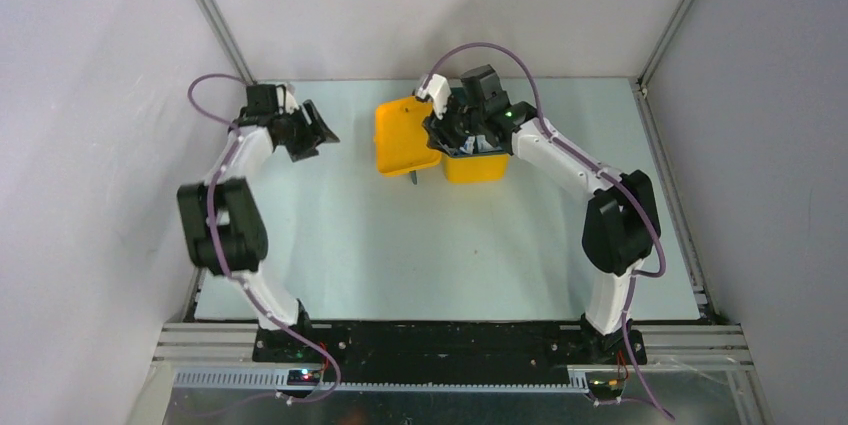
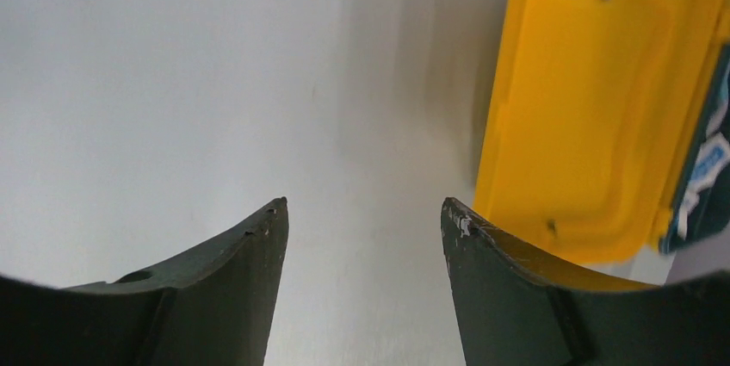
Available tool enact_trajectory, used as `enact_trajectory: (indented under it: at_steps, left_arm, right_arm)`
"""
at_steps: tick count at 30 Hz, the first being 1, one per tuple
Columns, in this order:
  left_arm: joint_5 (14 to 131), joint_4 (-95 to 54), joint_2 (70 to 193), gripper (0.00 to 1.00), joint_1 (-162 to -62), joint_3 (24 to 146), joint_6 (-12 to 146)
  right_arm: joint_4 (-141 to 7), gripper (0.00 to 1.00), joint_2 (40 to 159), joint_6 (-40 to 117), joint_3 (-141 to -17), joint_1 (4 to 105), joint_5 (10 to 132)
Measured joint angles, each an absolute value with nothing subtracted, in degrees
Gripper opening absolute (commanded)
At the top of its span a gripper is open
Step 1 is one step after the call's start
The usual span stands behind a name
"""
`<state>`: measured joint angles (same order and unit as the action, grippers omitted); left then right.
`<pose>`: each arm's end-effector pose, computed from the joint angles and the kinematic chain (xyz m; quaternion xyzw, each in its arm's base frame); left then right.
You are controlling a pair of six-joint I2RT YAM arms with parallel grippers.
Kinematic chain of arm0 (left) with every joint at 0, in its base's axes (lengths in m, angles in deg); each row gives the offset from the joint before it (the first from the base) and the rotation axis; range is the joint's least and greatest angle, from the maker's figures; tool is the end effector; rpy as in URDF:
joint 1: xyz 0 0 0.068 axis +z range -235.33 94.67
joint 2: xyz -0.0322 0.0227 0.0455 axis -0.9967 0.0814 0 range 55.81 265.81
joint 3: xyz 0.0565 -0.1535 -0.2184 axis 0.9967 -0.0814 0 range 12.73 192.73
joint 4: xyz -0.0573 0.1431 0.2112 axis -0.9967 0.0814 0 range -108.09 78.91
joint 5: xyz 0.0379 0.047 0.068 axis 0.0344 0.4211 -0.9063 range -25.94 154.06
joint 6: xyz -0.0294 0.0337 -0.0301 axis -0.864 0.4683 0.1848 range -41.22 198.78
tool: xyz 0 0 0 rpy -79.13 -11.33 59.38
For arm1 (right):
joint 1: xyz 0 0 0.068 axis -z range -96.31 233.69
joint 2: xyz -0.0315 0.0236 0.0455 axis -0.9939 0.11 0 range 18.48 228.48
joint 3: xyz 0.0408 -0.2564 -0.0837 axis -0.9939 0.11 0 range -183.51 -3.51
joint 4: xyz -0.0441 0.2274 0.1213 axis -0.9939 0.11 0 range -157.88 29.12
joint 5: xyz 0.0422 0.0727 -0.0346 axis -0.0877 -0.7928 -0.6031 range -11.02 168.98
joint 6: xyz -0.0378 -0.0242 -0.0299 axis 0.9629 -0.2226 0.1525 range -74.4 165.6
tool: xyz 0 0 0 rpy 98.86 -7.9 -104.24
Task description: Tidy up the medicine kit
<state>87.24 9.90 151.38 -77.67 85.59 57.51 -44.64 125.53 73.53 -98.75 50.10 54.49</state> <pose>0.3612 0.0344 0.2545 -0.1651 0.9102 -0.2270 0.3047 0.3555 0.2538 0.3134 -0.5275 0.6950 0.2101 0.4411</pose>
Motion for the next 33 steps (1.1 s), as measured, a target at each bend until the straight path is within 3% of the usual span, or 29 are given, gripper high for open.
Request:
enact_trajectory:
  at_steps: [11,17,22,33]
  left_arm:
    - [87.0,2.6,194.2,0.77,-82.0,130.5,50.2]
    - [87.1,-12.3,203.9,0.77,-83.8,136.9,38.4]
    - [89.0,-19.0,203.5,0.74,-84.2,134.1,32.4]
    - [99.0,-21.8,184.2,0.76,-82.7,105.2,29.7]
  right_arm:
    - [-36.7,0.54,125.5,71.2,-98.8,53.5,55.8]
    - [-29.7,0.55,125.5,72.7,-98.8,53.5,56.7]
    - [-27.2,0.56,126.8,72.6,-102.4,54.5,58.2]
    - [-30.4,0.64,127.9,66.1,-108.3,62.4,59.3]
